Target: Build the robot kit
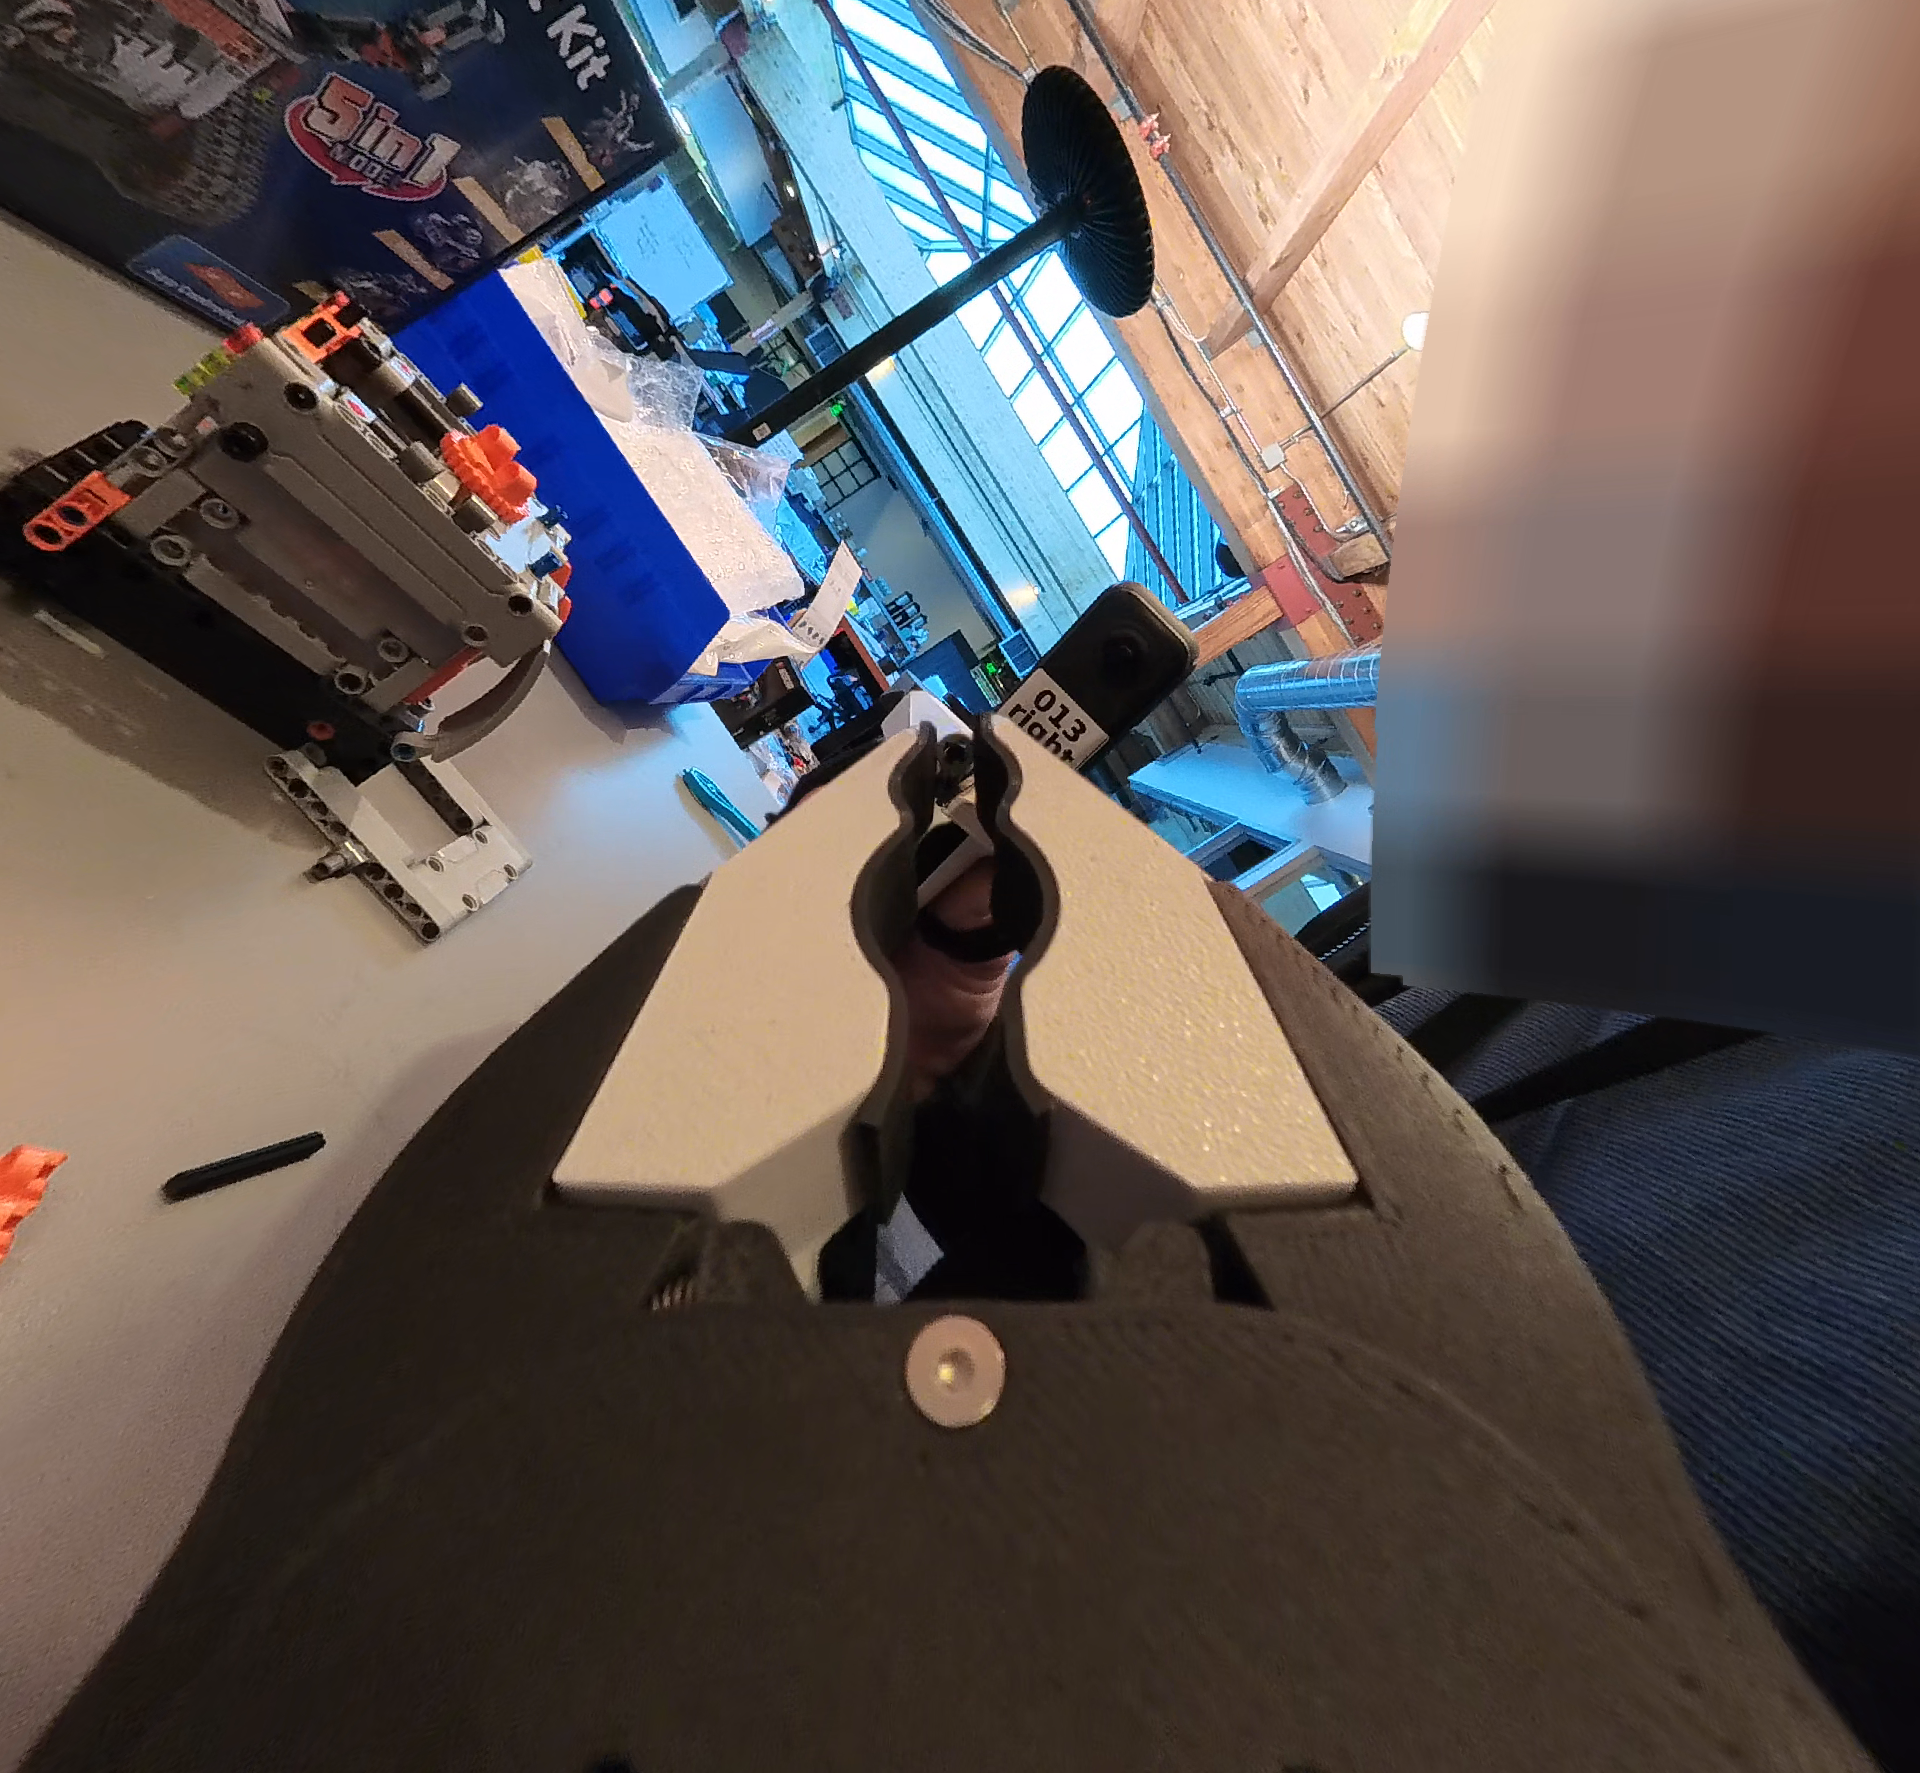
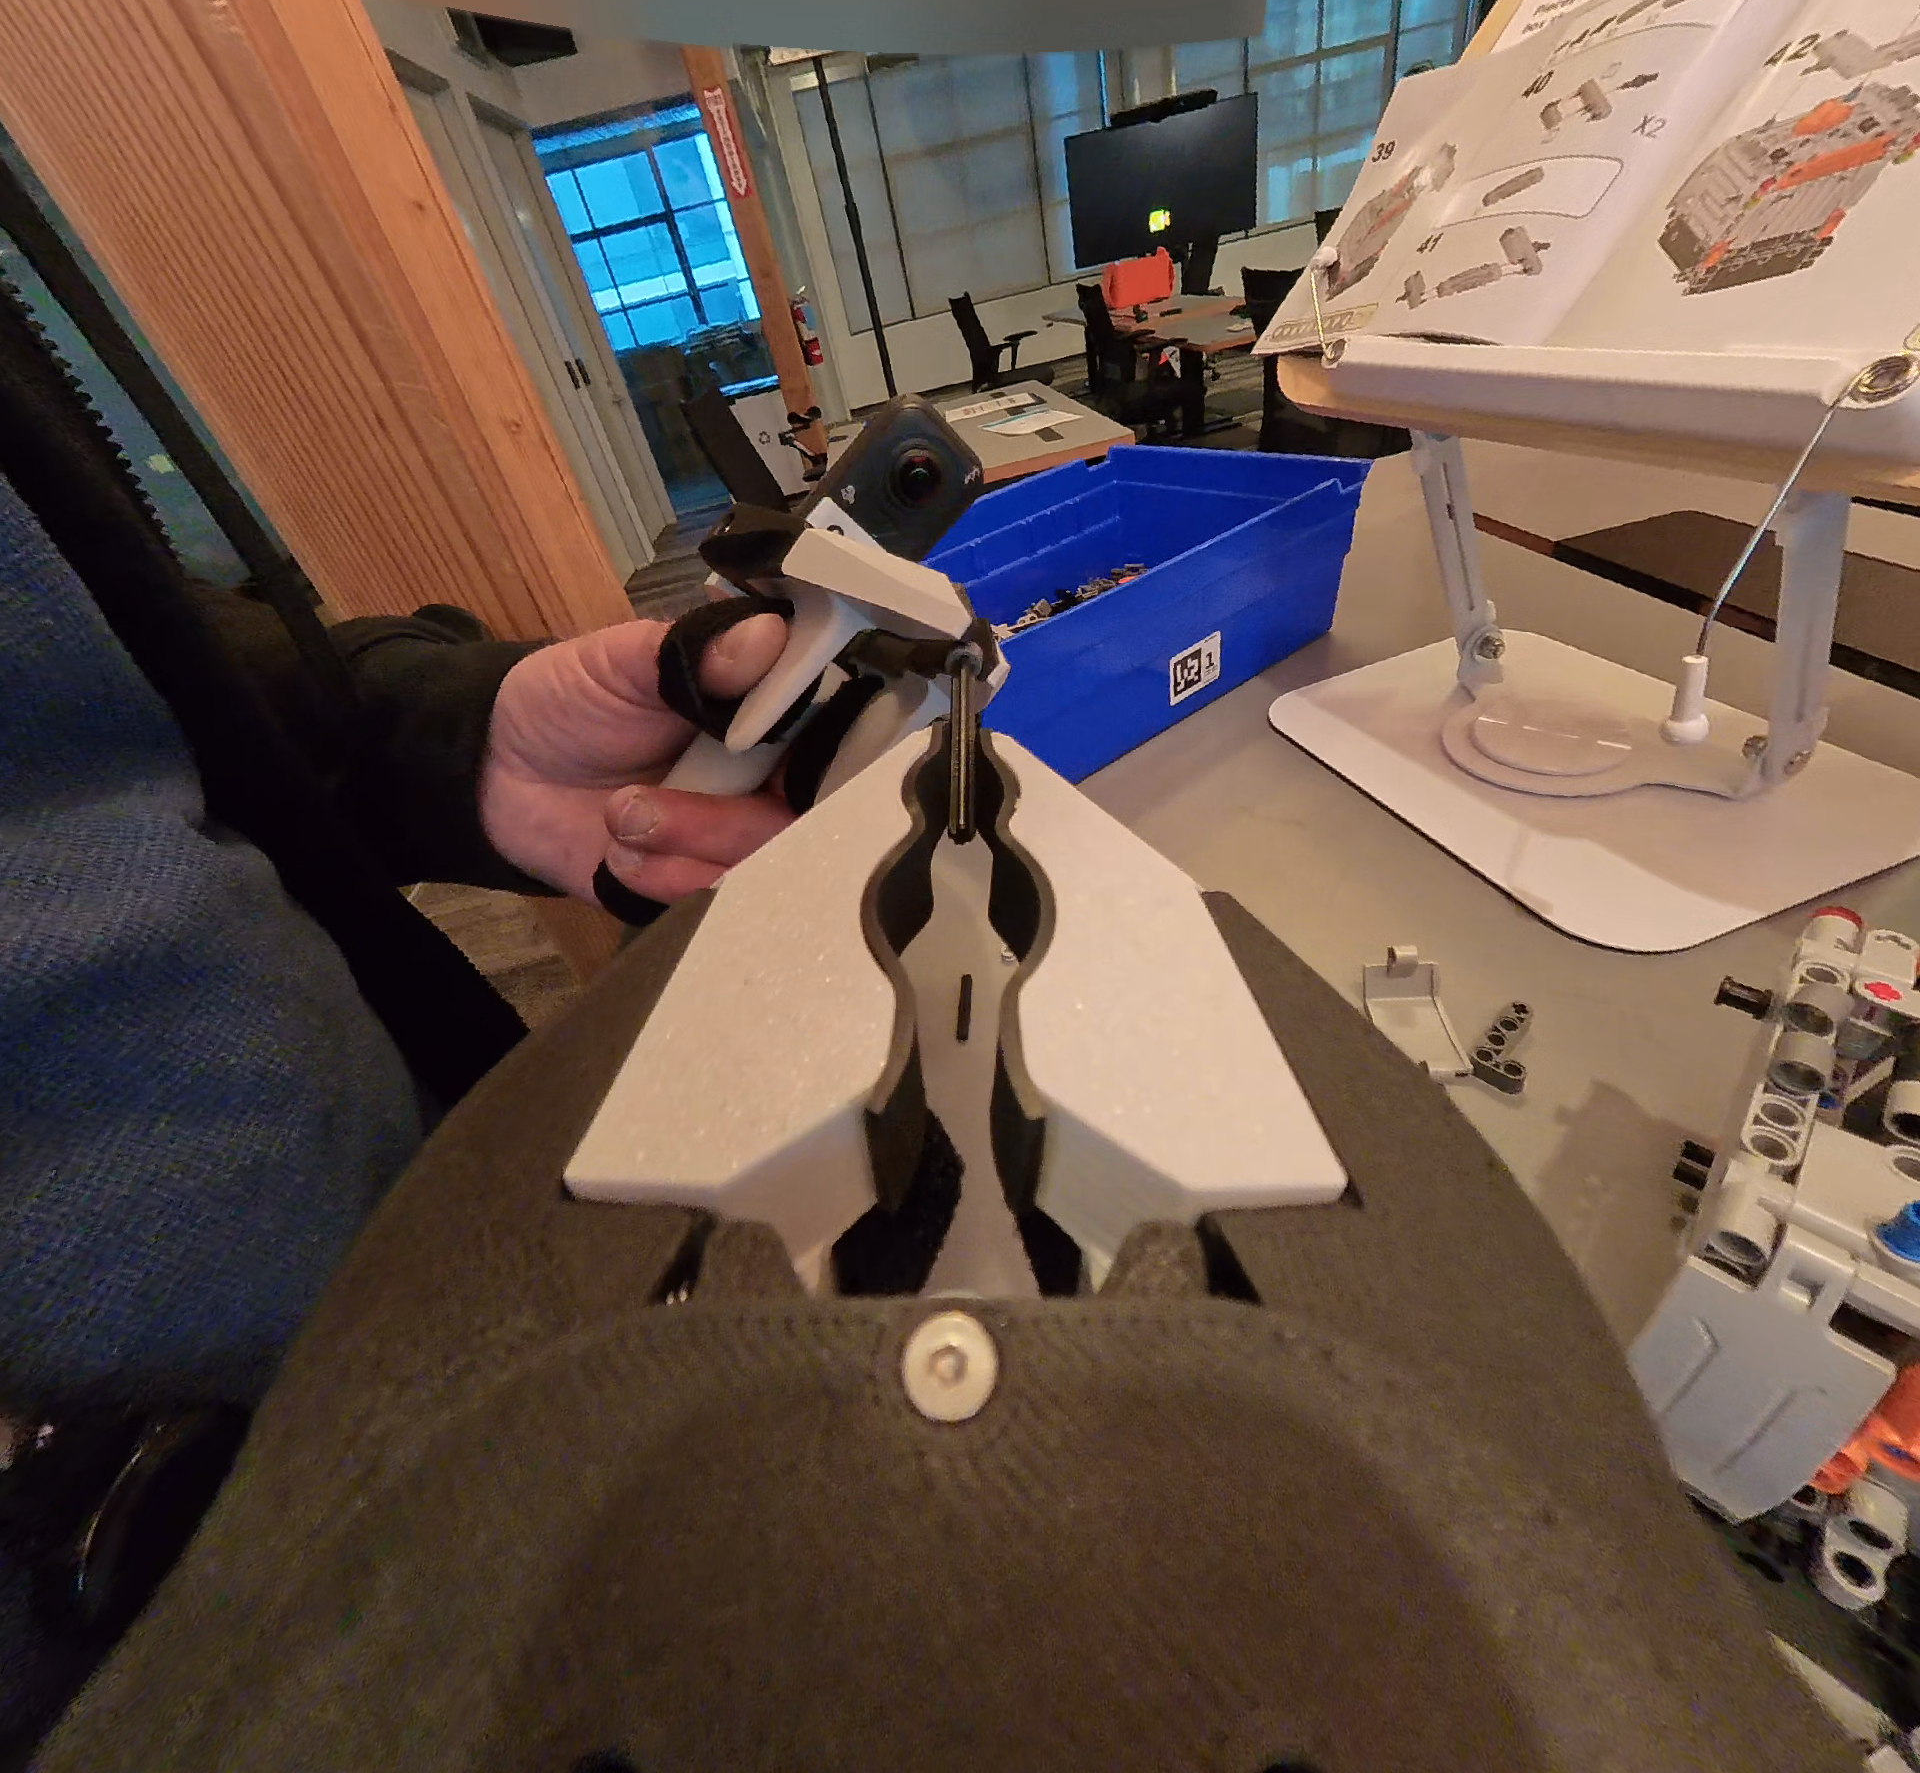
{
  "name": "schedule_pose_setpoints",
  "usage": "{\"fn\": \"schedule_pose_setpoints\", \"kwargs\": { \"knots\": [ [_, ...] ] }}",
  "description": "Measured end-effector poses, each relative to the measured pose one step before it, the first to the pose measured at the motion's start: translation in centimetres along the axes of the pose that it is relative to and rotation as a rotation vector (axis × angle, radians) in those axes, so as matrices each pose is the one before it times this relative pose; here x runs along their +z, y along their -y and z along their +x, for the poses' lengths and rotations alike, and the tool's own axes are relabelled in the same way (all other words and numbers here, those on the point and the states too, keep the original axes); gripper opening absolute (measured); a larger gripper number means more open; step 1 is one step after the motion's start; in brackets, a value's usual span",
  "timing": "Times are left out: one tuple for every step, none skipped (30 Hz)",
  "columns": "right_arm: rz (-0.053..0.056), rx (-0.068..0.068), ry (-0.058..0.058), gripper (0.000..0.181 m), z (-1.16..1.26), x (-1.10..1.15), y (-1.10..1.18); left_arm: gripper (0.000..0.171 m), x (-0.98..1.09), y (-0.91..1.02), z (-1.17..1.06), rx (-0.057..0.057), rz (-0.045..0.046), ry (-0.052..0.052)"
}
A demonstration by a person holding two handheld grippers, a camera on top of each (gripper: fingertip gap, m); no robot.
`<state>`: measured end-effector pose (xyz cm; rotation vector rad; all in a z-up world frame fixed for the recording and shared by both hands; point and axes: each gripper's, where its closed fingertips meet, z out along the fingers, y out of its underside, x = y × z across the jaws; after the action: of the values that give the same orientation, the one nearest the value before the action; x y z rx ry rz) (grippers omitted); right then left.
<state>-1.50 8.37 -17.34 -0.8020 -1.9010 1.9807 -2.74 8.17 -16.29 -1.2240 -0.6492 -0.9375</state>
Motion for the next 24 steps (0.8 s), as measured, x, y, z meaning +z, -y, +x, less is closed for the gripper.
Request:
{"fn": "schedule_pose_setpoints", "kwargs": {
  "knots": [
    [0.0003,-0.0015,-0.0063,0.002,0.005,0.016,0.047,0.004,0.014,0.018,0.02,-0.0003,0.00797,-0.0025],
    [0.001,0.0,-0.008,0.001,0.025,0.048,0.048,0.004,0.016,0.057,0.004,0.0033,0.01528,0.0022],
    [0.0026,-0.0006,-0.0076,0.001,0.037,0.029,0.052,0.004,0.004,0.046,0.002,0.0053,0.01785,0.004],
    [0.0045,-0.0028,-0.0078,0.001,0.032,0.038,0.084,0.003,0.001,0.069,0.045,-0.0031,0.01849,-0.002],
    [0.0052,0.0019,-0.0103,0.001,0.037,0.056,0.086,0.003,0.023,0.132,0.019,-0.0115,0.02179,-0.0044],
    [0.003,0.0016,-0.0157,0.001,0.087,0.079,0.04,0.003,0.013,0.16,-0.071,-0.0076,0.02471,0.0021],
    [-0.0005,-0.0006,-0.0171,0.001,0.082,0.058,-0.027,0.003,0.012,0.082,-0.089,-0.001,0.01905,0.0058],
    [-0.0017,-0.0021,-0.0174,0.001,0.06,0.049,-0.01,0.003,0.0,0.051,-0.066,-0.003,0.01386,0.0047],
    [-0.0062,-0.0099,-0.0218,0.001,0.01,0.089,-0.04,0.003,-0.031,0.09,-0.042,-0.0053,0.01593,0.0031],
    [-0.0152,-0.0195,-0.0268,0.001,0.06,0.116,-0.119,0.003,-0.074,0.057,-0.181,-0.0074,0.01038,0.0076],
    [-0.0198,-0.0209,-0.0276,0.001,0.09,0.151,-0.133,0.003,-0.098,0.073,-0.27,0.0027,0.01012,0.017],
    [-0.0113,-0.0113,-0.0195,0.001,0.031,0.143,-0.011,0.003,-0.056,0.137,-0.086,0.003,0.01143,0.0071],
    [-0.0063,-0.0027,-0.0138,0.001,0.013,0.101,0.083,0.003,-0.012,0.114,0.041,0.0023,0.00813,0.0009],
    [-0.0131,-0.0102,-0.0181,0.0,0.043,0.078,0.014,0.003,0.0,0.07,-0.091,0.0187,-0.0001,0.0171],
    [-0.0143,-0.0155,-0.0204,0.001,0.012,0.072,0.006,0.003,0.004,0.063,-0.048,0.0258,-0.00553,0.0179],
    [-0.0131,-0.0084,-0.0157,0.001,0.004,0.073,0.008,0.003,-0.027,0.062,-0.066,0.0199,-0.00503,0.0165],
    [-0.009,-0.0015,-0.0106,0.0,0.012,0.051,0.002,0.003,-0.014,0.018,-0.082,0.0182,-0.00392,0.0164],
    [-0.0042,0.001,-0.0095,0.0,0.037,0.062,0.0,0.002,-0.018,0.029,-0.064,0.011,-0.00144,0.0125],
    [-0.0059,-0.0025,-0.0125,0.0,0.015,0.117,-0.061,0.002,-0.023,0.059,-0.099,0.0122,0.00139,0.0153],
    [-0.0133,-0.0052,-0.0121,0.0,-0.008,0.158,-0.107,0.002,-0.079,0.047,-0.201,0.0122,-0.00208,0.0189],
    [-0.0164,-0.0013,-0.008,0.0,0.014,0.14,-0.118,0.001,-0.071,-0.006,-0.2,0.0215,-0.0111,0.0217],
    [-0.0134,-0.0006,-0.0063,0.0,0.022,0.099,-0.111,0.001,-0.041,-0.006,-0.21,0.0282,-0.01472,0.0272],
    [-0.011,-0.0028,-0.0058,0.0,0.027,0.08,-0.083,0.001,-0.015,-0.022,-0.122,0.0362,-0.01395,0.0244],
    [-0.0095,0.0033,-0.0009,0.0,0.033,0.064,-0.069,0.001,0.005,-0.006,-0.123,0.0238,-0.00754,0.0199]
  ]
}}
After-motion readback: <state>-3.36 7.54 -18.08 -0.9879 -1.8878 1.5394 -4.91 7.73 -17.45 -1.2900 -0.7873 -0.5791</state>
